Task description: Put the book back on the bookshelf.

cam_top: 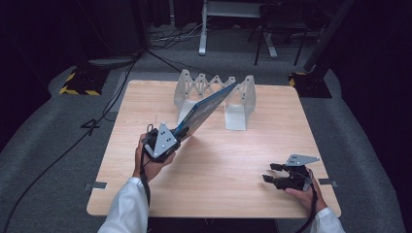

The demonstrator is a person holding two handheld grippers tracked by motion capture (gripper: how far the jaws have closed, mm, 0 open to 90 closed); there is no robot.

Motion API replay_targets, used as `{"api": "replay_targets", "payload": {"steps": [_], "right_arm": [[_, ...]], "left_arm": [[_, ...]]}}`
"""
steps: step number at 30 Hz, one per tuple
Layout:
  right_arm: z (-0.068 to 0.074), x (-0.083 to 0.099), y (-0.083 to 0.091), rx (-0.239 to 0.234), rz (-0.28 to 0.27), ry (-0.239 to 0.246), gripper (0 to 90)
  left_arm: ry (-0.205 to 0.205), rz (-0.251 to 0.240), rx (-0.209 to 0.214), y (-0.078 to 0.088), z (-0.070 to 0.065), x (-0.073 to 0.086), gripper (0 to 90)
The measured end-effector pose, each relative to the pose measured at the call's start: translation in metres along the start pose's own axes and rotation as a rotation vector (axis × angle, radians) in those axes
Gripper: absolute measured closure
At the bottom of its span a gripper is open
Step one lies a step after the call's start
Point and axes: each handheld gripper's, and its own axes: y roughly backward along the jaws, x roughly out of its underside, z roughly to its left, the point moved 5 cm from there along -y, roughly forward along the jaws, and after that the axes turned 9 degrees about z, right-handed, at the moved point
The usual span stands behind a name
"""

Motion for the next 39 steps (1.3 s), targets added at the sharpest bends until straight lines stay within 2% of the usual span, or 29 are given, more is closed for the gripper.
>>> {"api": "replay_targets", "payload": {"steps": [2, 6, 8, 13, 14, 19, 23, 24, 33, 35, 38, 39], "right_arm": [[-0.001, 0.0, -0.001, 0.0, 0.012, -0.006, 36.4], [-0.001, 0.001, -0.001, -0.003, 0.02, -0.005, 36.4], [0.0, 0.001, -0.002, -0.001, 0.032, 0.005, 36.4], [0.002, 0.001, -0.004, 0.003, 0.042, 0.023, 36.4], [0.002, 0.001, -0.004, -0.001, 0.042, 0.021, 36.4], [0.002, 0.001, -0.003, -0.005, 0.041, 0.027, 36.4], [0.003, 0.002, -0.004, -0.006, 0.041, 0.036, 36.3], [0.003, 0.002, -0.004, -0.007, 0.041, 0.036, 36.4], [0.003, 0.002, -0.004, -0.007, 0.043, 0.043, 35.9], [0.003, 0.001, -0.004, -0.008, 0.042, 0.048, 35.9], [0.003, 0.001, -0.004, -0.007, 0.042, 0.049, 35.8], [0.003, 0.001, -0.004, -0.007, 0.042, 0.049, 35.8]], "left_arm": [[0.0, 0.022, -0.037, 0.0, 0.007, 0.001, 83.0], [0.019, 0.036, -0.057, -0.001, 0.019, 0.004, 83.0], [0.035, 0.043, -0.084, -0.004, 0.027, 0.006, 83.0], [0.085, 0.016, -0.091, -0.012, 0.038, 0.002, 82.9], [0.085, 0.016, -0.091, -0.012, 0.038, 0.002, 82.9], [0.135, -0.01, -0.098, -0.03, 0.044, -0.004, 82.9], [0.175, -0.014, -0.089, -0.044, 0.045, 0.0, 82.8], [0.188, -0.031, -0.092, -0.046, 0.044, 0.001, 82.8], [0.236, -0.051, -0.096, -0.05, 0.04, 0.011, 82.4], [0.269, -0.048, -0.104, -0.051, 0.04, 0.017, 82.4], [0.29, -0.048, -0.104, -0.052, 0.041, 0.021, 82.4], [0.319, -0.045, -0.102, -0.054, 0.043, 0.025, 82.4]]}}
